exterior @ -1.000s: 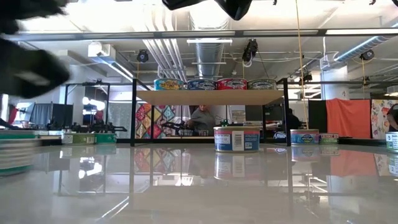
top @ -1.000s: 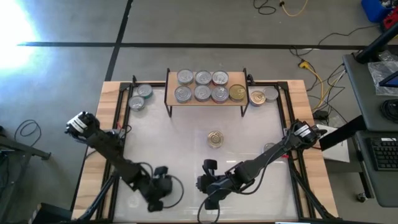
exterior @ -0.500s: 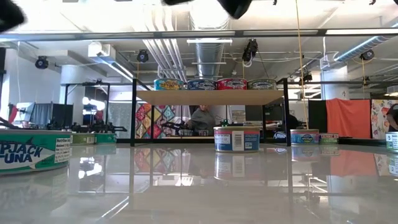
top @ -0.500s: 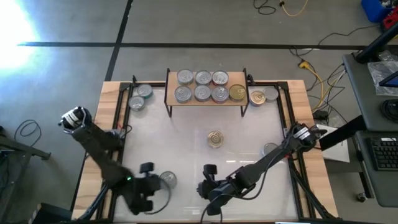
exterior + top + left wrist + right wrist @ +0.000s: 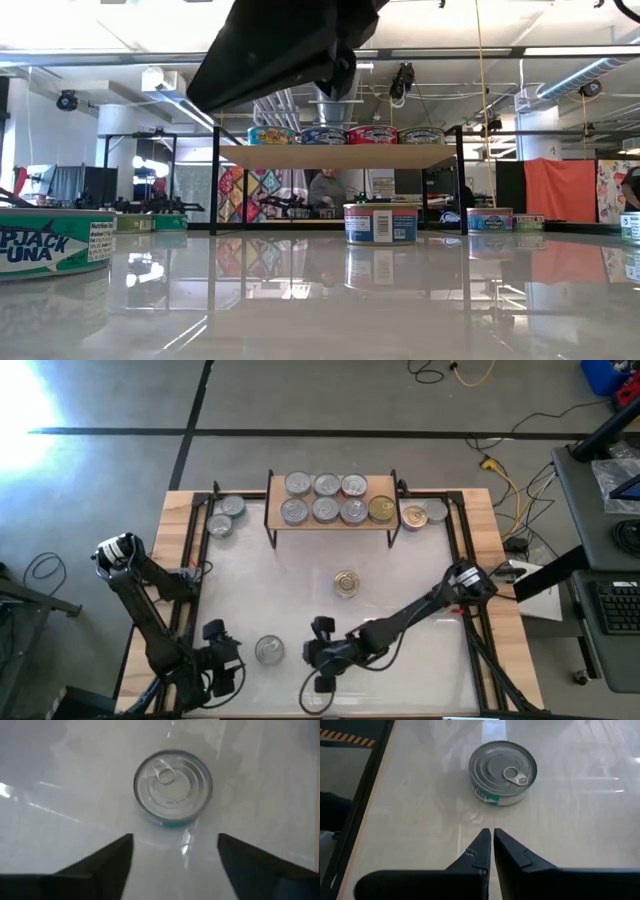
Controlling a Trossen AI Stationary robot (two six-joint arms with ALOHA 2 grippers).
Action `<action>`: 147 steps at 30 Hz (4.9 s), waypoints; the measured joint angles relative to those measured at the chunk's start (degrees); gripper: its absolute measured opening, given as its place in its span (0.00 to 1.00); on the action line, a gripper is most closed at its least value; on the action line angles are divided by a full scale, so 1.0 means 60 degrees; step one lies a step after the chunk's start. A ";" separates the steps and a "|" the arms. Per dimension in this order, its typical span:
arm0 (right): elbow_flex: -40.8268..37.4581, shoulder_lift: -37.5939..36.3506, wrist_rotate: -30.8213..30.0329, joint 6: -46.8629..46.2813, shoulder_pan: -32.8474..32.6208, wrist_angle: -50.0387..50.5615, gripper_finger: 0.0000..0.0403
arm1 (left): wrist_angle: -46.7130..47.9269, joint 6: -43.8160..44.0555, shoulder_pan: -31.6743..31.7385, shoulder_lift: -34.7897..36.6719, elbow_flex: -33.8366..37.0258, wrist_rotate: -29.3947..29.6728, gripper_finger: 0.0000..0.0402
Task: Stack canned seafood by type on shelf
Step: Stack the bottom yellow-blue tuna can on top of the other yellow-blue tuna can on the shelf
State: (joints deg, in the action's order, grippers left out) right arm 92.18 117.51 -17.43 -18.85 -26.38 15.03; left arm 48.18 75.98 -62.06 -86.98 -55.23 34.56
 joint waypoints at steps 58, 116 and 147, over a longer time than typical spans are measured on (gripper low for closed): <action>-0.0066 0.1935 -0.0174 0.0427 0.1372 -0.3177 0.03 | -0.4308 0.1181 0.0676 -0.2965 0.0904 0.1921 0.98; 0.0051 -0.2939 -0.2311 0.3504 0.1551 0.2431 0.03 | -0.3044 -1.2647 0.9136 0.5098 0.1077 -0.3980 0.86; -0.1445 -0.6297 -0.3094 0.3609 0.3951 0.4611 0.03 | -0.1958 -1.7514 1.4866 0.0707 -0.3844 -0.8441 0.86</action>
State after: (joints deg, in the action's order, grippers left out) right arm 83.51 79.73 -35.99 2.80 -2.68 42.69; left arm 36.43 -29.11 27.13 -82.74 -78.29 -16.08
